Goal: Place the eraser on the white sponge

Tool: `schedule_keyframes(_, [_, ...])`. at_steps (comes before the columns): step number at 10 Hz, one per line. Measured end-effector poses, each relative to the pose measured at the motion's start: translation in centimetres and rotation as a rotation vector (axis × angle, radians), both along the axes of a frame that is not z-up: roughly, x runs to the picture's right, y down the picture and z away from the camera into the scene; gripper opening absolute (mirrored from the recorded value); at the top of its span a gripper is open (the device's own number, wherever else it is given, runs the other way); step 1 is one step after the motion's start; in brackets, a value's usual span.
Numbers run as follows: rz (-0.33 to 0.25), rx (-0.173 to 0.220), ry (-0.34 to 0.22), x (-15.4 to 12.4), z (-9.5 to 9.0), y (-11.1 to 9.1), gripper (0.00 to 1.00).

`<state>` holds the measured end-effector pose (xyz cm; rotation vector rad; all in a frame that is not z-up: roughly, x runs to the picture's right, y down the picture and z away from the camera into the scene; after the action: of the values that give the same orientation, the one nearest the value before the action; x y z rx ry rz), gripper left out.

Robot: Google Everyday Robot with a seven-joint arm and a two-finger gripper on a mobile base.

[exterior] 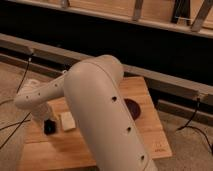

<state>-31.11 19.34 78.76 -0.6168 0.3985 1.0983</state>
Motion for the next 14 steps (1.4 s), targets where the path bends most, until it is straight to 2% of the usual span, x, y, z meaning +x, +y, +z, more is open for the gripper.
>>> schedule_keyframes(2, [0.057, 0.030, 0.054, -1.4, 0.8, -0.3, 0.65])
schedule_keyframes(5, [0.143, 0.048, 0.125, -1.4, 2.2, -0.3, 0.65])
schedule_keyframes(7, [0.175, 0.043, 0.122, -1.8, 2.7, 0.4, 0.65])
schedule_keyframes(9, [0.205, 0.019, 0.101, -1.9, 3.5, 1.4, 0.65])
schedule_keyframes(12, [0.211, -0.042, 0.052, -2.0, 3.9, 3.0, 0.65])
schedule_keyframes(13, [0.209, -0.060, 0.044, -1.8, 4.0, 3.2, 0.62])
schedule_keyframes(14, [0.205, -0.073, 0.035, -1.7, 4.0, 3.4, 0.54])
